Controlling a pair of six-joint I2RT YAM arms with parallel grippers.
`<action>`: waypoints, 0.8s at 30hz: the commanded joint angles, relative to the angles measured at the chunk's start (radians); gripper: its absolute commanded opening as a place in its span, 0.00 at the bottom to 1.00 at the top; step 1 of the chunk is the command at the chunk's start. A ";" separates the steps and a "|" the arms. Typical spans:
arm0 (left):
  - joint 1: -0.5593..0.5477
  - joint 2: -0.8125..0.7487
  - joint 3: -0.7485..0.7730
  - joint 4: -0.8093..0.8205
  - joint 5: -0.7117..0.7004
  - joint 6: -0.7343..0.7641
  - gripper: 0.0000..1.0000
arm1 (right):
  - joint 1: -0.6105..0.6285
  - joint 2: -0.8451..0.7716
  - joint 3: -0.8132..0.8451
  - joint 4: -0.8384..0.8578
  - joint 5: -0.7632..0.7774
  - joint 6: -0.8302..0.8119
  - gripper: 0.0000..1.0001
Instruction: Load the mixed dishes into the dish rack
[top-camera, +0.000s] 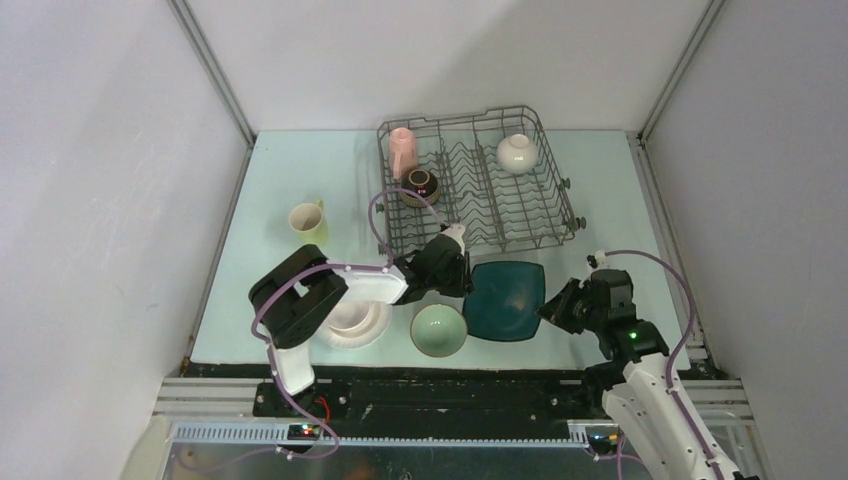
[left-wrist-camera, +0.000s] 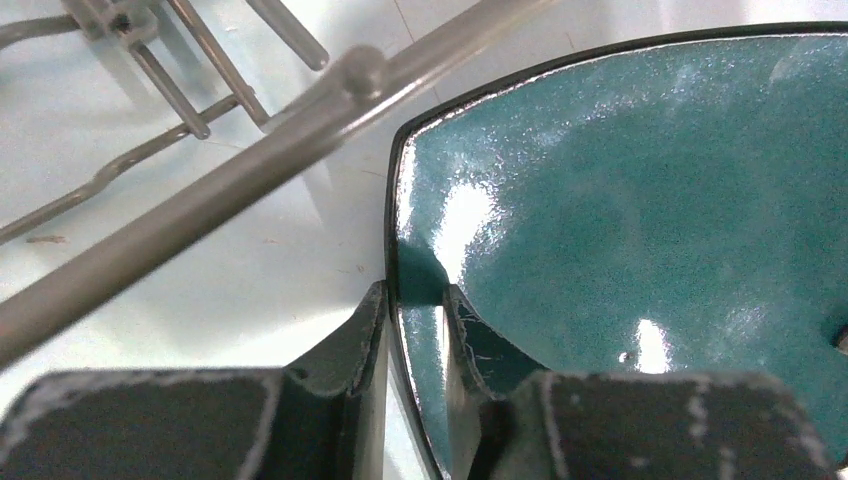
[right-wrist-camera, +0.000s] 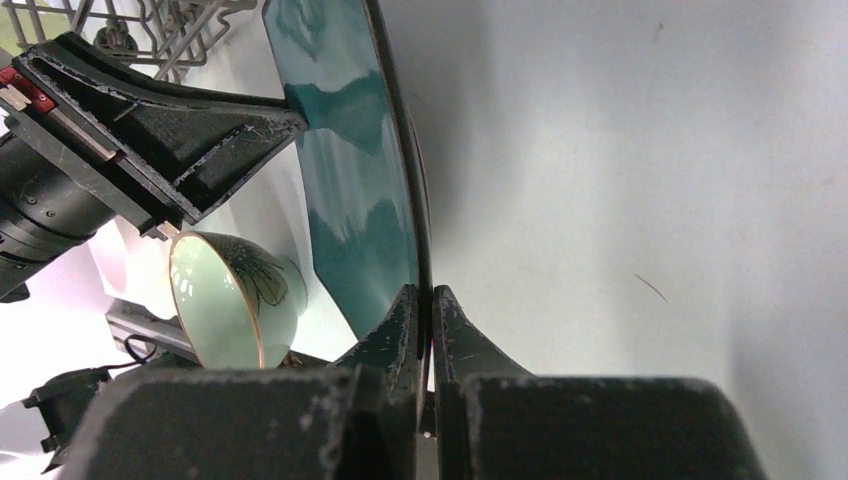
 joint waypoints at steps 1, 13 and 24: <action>-0.053 -0.070 0.011 0.170 0.212 -0.052 0.10 | 0.032 -0.018 0.103 -0.003 0.001 0.005 0.00; -0.053 -0.187 -0.032 0.128 0.139 0.011 0.42 | 0.032 0.027 0.249 -0.231 0.197 -0.012 0.00; -0.032 -0.462 -0.138 0.063 0.055 0.061 0.49 | 0.032 0.015 0.316 -0.279 0.223 -0.028 0.00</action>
